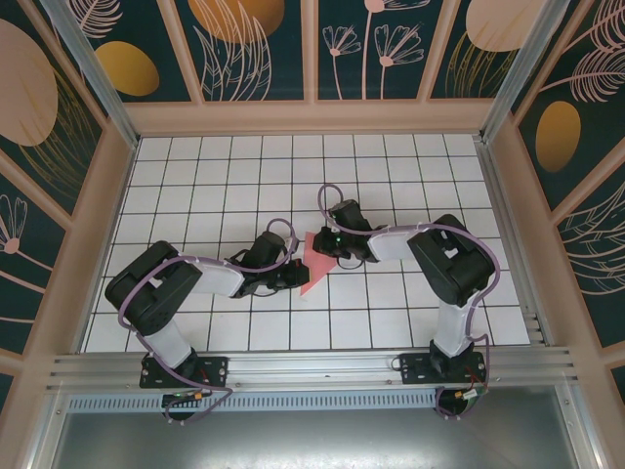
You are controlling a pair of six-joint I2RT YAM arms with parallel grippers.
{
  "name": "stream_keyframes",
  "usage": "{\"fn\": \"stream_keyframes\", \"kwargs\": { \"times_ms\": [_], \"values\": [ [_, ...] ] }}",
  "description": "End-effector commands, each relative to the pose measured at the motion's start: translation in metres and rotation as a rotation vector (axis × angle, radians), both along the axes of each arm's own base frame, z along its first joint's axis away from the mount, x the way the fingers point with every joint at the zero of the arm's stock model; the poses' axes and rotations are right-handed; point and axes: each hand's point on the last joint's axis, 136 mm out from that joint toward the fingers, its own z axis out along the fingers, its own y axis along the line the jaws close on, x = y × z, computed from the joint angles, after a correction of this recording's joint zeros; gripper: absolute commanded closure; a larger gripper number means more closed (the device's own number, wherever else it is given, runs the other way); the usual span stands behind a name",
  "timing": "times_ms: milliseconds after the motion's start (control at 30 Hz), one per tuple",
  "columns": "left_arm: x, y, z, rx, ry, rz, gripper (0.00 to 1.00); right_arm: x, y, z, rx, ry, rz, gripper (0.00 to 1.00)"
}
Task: Fold a paper plane with a square sheet of paper (pick it up from the middle)
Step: Fourth fold the wing at the center of the table.
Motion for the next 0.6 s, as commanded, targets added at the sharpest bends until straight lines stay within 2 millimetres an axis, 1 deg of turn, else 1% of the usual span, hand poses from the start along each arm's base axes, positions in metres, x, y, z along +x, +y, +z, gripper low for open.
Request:
{"fn": "stream_keyframes", "kwargs": {
  "times_ms": [0,33,167,233,300,400,433,467,567],
  "values": [
    [-0.059,0.067,-0.068,0.307,0.23,0.007,1.0,-0.019,-0.026,-0.041,-0.102,0.088,-0.05,0.9],
    [-0.059,0.066,-0.067,0.303,0.228,0.001,1.0,-0.022,-0.028,-0.044,-0.106,0.099,-0.052,0.9],
    [-0.05,0.051,-0.039,0.229,0.177,-0.017,1.0,-0.03,-0.029,-0.049,-0.09,0.121,-0.061,0.9],
    [-0.04,0.041,-0.02,0.188,0.146,-0.014,0.96,-0.032,-0.028,-0.048,-0.08,0.123,-0.066,0.9],
    [-0.029,0.028,0.005,0.129,0.114,-0.012,0.94,-0.034,-0.028,-0.048,-0.078,0.126,-0.073,0.9],
    [-0.012,0.012,0.042,0.037,0.064,0.005,0.89,-0.037,-0.026,-0.048,-0.069,0.13,-0.08,0.9],
    [-0.007,0.008,0.051,0.016,0.048,0.011,0.87,-0.037,-0.027,-0.049,-0.071,0.132,-0.084,0.9],
    [-0.002,0.005,0.059,-0.002,0.035,0.025,0.86,-0.038,-0.027,-0.05,-0.073,0.134,-0.09,0.9],
    [0.011,0.0,0.069,-0.05,0.02,0.076,0.83,-0.038,-0.028,-0.051,-0.062,0.139,-0.102,0.9]
  ]
}}
